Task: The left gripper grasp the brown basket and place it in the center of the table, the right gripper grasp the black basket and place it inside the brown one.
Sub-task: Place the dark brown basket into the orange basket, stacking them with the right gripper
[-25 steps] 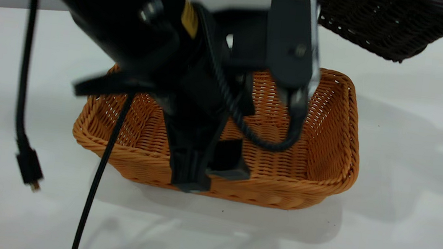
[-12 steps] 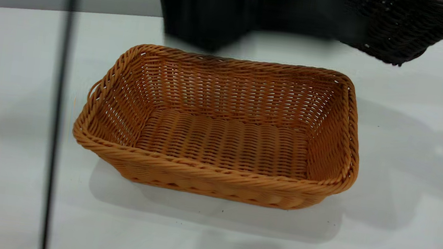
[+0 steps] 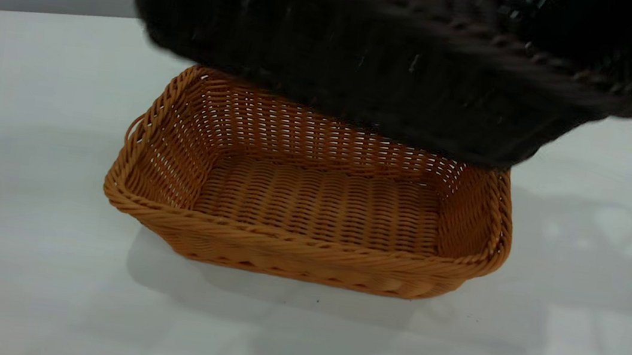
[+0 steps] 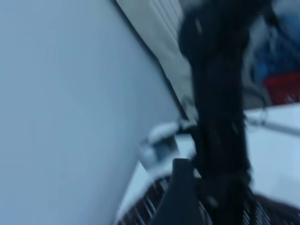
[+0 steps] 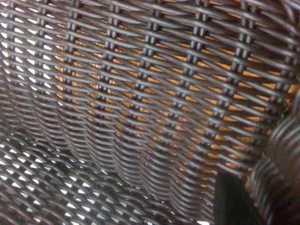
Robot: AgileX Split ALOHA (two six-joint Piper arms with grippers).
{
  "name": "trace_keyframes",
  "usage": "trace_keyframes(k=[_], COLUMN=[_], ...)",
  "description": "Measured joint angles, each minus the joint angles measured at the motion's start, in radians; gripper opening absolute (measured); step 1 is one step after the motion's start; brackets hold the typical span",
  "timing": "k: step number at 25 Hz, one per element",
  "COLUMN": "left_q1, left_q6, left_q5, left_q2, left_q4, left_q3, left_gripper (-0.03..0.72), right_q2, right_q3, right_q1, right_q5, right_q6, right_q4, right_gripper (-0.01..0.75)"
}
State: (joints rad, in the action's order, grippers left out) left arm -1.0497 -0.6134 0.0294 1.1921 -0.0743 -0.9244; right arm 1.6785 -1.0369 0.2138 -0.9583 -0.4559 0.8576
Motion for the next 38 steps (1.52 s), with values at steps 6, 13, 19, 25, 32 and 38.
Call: trace_keyframes(k=[6, 13, 19, 25, 32, 38], left_q1=[0.000, 0.000, 0.000, 0.000, 0.000, 0.000], left_q6=[-0.002, -0.003, -0.003, -0.004, -0.006, -0.011], left_q5=[-0.008, -0.003, -0.002, -0.004, -0.004, -0.003], left_q2=[0.000, 0.001, 0.001, 0.001, 0.001, 0.001], left_q4=[-0.002, -0.002, 0.000, 0.001, 0.002, 0.004], left_q3=[0.000, 0.001, 0.001, 0.001, 0.001, 0.001], left_gripper=[0.558, 0.558, 0.558, 0.558, 0.558, 0.541], right_q2=[0.048, 0.113, 0.189, 0.244, 0.251, 0.294], right_q3=[-0.010, -0.079, -0.138, -0.148, -0.148, -0.148], right_q1=[0.018, 0.029, 0.074, 0.079, 0.095, 0.111], right_q5=[-0.001, -0.013, -0.011, 0.045, 0.063, 0.072], right_q6=[0.000, 0.015, 0.056, 0.128, 0.200, 0.209], right_q4=[0.002, 0.000, -0.004, -0.041, -0.095, -0.113], right_gripper=[0.226, 0.226, 0.225, 0.225, 0.225, 0.225])
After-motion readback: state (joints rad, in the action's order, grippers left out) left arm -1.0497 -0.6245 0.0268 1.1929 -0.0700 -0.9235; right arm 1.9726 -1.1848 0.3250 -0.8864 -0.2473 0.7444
